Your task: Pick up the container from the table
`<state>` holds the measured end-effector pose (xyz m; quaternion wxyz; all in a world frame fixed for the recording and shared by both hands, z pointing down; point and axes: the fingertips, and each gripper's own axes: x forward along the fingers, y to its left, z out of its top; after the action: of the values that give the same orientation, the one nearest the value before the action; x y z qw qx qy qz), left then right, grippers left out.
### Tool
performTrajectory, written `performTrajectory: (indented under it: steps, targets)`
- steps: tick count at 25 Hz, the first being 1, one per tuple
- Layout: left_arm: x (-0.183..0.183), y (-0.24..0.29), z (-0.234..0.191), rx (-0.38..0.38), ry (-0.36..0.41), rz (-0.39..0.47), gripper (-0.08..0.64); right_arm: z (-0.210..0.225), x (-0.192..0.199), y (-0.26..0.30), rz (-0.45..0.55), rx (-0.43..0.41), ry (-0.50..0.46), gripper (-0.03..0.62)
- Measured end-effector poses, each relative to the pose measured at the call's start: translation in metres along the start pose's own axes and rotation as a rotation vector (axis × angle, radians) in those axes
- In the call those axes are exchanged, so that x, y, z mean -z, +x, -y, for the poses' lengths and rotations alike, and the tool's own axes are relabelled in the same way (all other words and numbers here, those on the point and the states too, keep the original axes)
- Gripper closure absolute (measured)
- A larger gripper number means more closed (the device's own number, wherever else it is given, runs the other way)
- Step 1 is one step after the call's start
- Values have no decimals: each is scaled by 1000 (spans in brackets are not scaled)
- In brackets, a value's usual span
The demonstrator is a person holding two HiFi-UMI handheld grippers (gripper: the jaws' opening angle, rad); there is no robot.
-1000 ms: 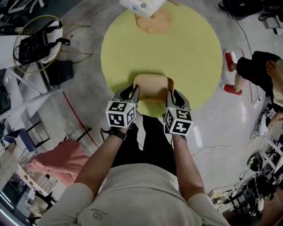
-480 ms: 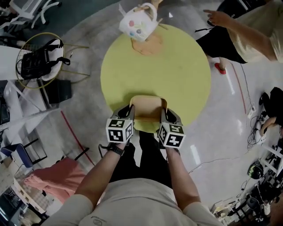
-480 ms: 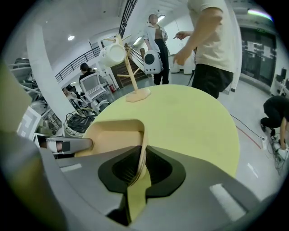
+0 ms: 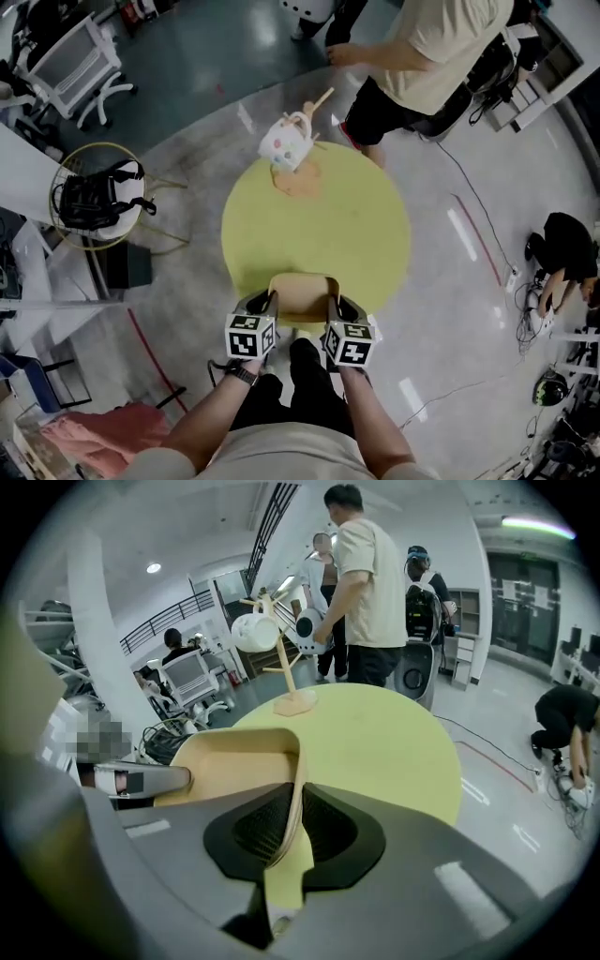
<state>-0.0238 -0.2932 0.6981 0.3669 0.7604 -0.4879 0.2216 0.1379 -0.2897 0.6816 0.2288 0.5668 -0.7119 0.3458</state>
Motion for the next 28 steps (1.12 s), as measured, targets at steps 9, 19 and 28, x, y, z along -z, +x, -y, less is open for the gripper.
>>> performTrajectory:
  steps: [9, 19, 28]
  targets:
    - [-22, -81, 18, 12, 67, 73, 520, -41, -19, -77, 106, 0, 0, 554]
    - [-43, -142, 28, 35, 121, 154, 520, -74, -35, -130, 199, 8, -7, 553]
    - [-73, -186, 40, 55, 152, 236, 520, -97, -63, -172, 291, 13, -30, 554]
